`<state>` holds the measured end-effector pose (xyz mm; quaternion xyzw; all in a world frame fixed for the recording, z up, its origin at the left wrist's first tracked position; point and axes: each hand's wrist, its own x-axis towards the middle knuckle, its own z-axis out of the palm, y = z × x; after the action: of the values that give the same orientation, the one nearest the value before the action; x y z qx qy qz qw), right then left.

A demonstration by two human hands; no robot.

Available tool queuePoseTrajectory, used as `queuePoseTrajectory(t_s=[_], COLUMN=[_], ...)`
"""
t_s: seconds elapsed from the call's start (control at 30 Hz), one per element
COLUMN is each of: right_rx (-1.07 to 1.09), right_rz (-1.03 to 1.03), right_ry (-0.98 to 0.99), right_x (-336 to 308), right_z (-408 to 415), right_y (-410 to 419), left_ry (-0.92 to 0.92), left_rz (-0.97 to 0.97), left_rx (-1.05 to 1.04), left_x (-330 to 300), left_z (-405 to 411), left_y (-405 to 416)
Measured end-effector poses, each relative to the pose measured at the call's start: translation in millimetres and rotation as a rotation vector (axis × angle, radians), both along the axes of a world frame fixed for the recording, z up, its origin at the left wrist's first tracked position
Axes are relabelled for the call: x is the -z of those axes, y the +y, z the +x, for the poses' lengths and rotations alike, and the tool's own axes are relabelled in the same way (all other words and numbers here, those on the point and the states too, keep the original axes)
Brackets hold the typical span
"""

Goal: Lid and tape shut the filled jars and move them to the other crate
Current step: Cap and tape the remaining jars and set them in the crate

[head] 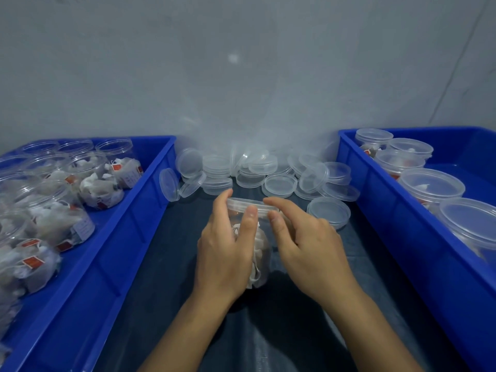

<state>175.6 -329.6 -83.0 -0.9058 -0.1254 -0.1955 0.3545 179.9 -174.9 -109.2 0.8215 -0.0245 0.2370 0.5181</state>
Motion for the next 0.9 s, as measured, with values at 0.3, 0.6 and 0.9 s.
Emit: queuePoseTrajectory(t_s=[0.3,0.6,0.9], right_rx=[-0.038,0.07,0.032], right_rz=[-0.046,-0.103,-0.148], right_ry=[-0.045,-0.074,-0.086], right_x=[-5,-2,1], right_z=[-2,7,6], right_y=[-5,-17,-12], left_ry=[-0.002,-0.059,-0.002], left_rz=[-0.214,-0.199,-0.295], left_rx=[0.025,0.091,0.2], left_x=[-1,2,10], left_z=[8,11,20], left_y=[10,14,19])
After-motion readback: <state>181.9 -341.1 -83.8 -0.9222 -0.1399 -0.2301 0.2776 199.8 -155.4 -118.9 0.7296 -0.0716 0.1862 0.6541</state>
